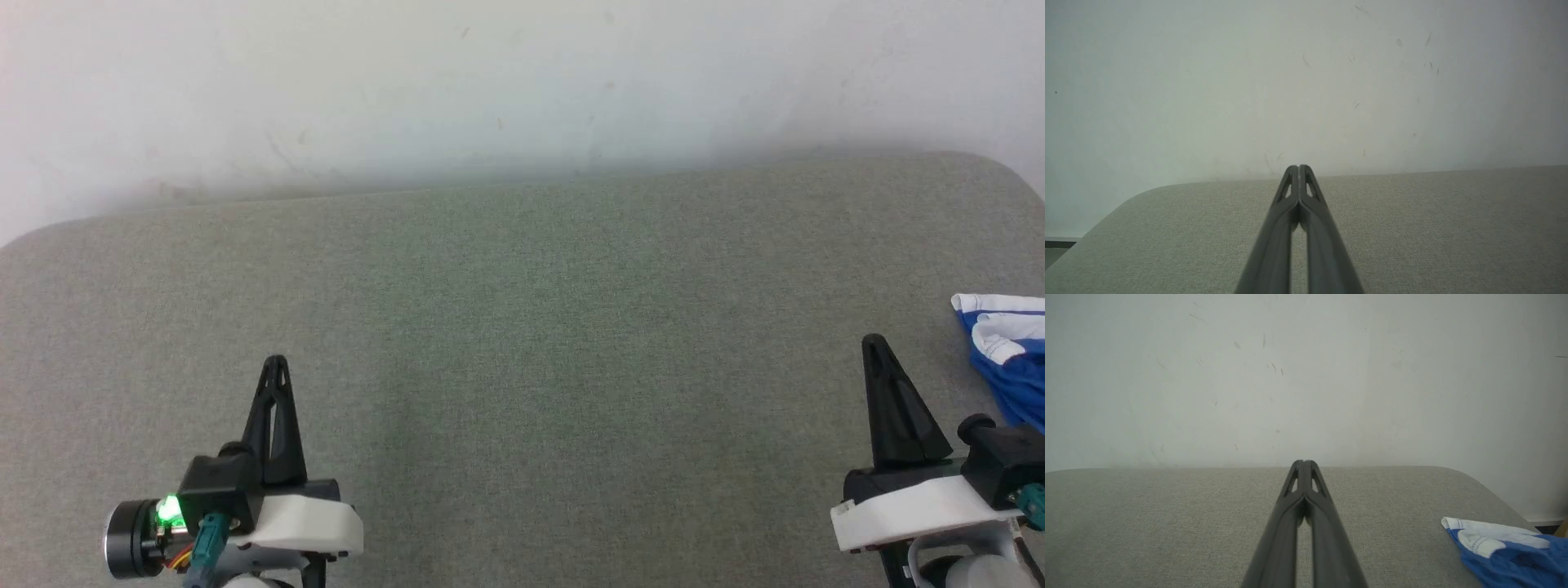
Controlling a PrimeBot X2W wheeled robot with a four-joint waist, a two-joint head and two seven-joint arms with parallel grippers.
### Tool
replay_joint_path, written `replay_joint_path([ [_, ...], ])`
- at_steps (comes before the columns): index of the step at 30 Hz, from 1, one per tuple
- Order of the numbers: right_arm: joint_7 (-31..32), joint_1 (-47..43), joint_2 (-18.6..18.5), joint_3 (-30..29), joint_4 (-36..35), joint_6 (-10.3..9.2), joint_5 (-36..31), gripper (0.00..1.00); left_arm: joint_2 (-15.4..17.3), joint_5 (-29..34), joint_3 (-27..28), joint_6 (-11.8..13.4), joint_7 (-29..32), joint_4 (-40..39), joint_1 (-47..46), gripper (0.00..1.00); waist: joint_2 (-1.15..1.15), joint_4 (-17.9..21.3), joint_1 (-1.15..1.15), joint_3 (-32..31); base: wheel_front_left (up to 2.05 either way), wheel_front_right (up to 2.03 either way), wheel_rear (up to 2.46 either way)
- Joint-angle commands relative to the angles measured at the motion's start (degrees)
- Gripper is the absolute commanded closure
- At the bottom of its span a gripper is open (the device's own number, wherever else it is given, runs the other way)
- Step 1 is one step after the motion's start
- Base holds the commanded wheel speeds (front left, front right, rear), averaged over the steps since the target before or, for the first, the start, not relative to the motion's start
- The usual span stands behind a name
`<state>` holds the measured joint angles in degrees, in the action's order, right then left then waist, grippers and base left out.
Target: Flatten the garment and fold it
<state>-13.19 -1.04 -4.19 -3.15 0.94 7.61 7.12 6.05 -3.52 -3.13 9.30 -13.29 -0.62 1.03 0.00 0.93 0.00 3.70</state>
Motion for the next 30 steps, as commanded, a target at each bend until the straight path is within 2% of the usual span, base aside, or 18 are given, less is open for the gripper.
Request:
replay_joint_path([
  [1, 0.23, 0.11, 0.14, 0.25, -0.11, -0.01, -0.44, 1.00, -0.10, 0.38, 0.25, -0.41, 0.33, 0.06, -0.11, 1.00, 0.00, -0.01, 0.00, -0.04, 0.00, 0.00, 0.00],
  [30, 3.51, 0.35, 0.44, 0.98, -0.32, -0.04, -2.14, 1.00, -0.88, 1.17, 0.98, -2.66, 3.61, 0.20, -0.35, 1.00, 0.00, -0.25, 0.00, -0.97, 0.00, 0.00, 0.00],
])
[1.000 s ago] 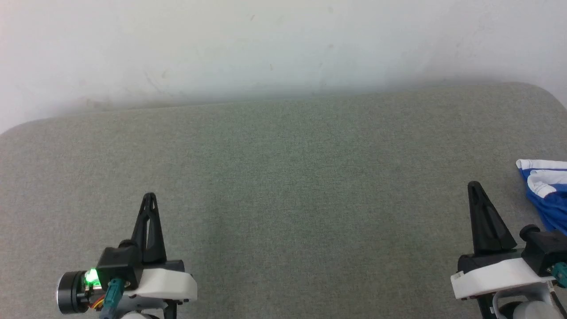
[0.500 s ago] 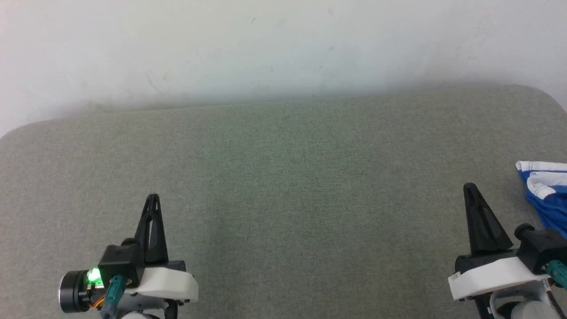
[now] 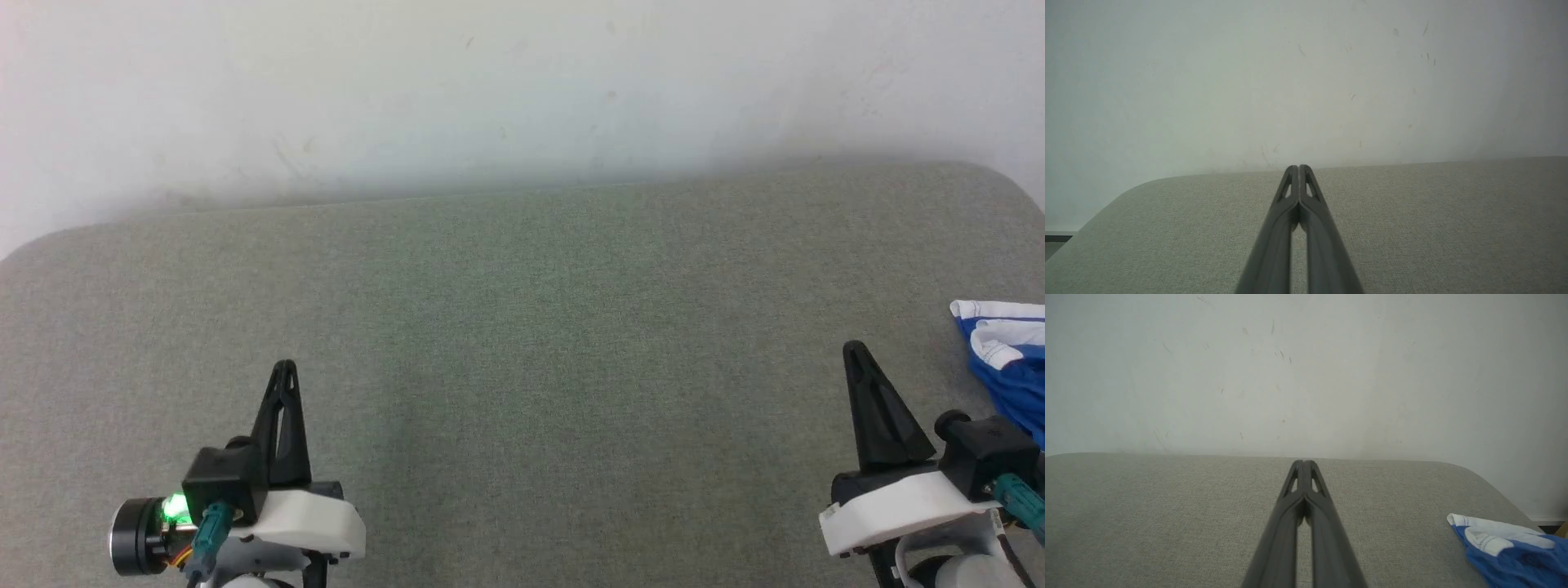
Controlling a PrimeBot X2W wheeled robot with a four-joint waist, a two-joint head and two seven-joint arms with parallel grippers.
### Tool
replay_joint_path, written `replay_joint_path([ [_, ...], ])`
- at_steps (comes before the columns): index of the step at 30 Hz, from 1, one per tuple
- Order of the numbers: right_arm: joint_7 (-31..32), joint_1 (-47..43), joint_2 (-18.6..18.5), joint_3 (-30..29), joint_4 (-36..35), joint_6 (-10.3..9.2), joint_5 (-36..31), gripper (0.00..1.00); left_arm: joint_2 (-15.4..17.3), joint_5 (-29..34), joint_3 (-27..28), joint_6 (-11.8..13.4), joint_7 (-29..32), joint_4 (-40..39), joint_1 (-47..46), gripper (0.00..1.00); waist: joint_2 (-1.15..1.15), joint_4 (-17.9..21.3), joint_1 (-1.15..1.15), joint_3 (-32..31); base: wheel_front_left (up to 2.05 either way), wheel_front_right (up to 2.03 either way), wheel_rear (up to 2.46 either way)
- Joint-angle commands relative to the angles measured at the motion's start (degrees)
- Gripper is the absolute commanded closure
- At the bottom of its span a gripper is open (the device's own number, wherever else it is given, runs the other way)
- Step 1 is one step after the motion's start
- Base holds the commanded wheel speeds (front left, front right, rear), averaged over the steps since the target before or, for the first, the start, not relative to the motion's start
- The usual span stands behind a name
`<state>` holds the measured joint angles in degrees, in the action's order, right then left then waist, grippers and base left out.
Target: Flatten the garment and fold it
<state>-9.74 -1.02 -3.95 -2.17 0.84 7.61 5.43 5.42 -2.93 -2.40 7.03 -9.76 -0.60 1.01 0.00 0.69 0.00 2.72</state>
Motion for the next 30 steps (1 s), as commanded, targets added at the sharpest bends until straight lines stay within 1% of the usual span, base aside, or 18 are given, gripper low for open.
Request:
replay_joint_path([
  [1, 0.18, 0.35, 0.21, 0.03, -0.23, -0.04, -0.50, 1.00, -0.28, 0.61, 0.28, -0.47, 0.20, 0.19, -0.34, 1.00, 0.00, -0.01, 0.00, -0.02, 0.00, 0.00, 0.00],
  [30, 3.57, 0.59, 0.51, 0.79, -0.44, -0.07, -2.25, 1.00, -1.08, 1.43, 1.03, -2.80, 3.59, 0.33, -0.58, 1.00, 0.00, -0.25, 0.00, -0.98, 0.00, 0.00, 0.00],
])
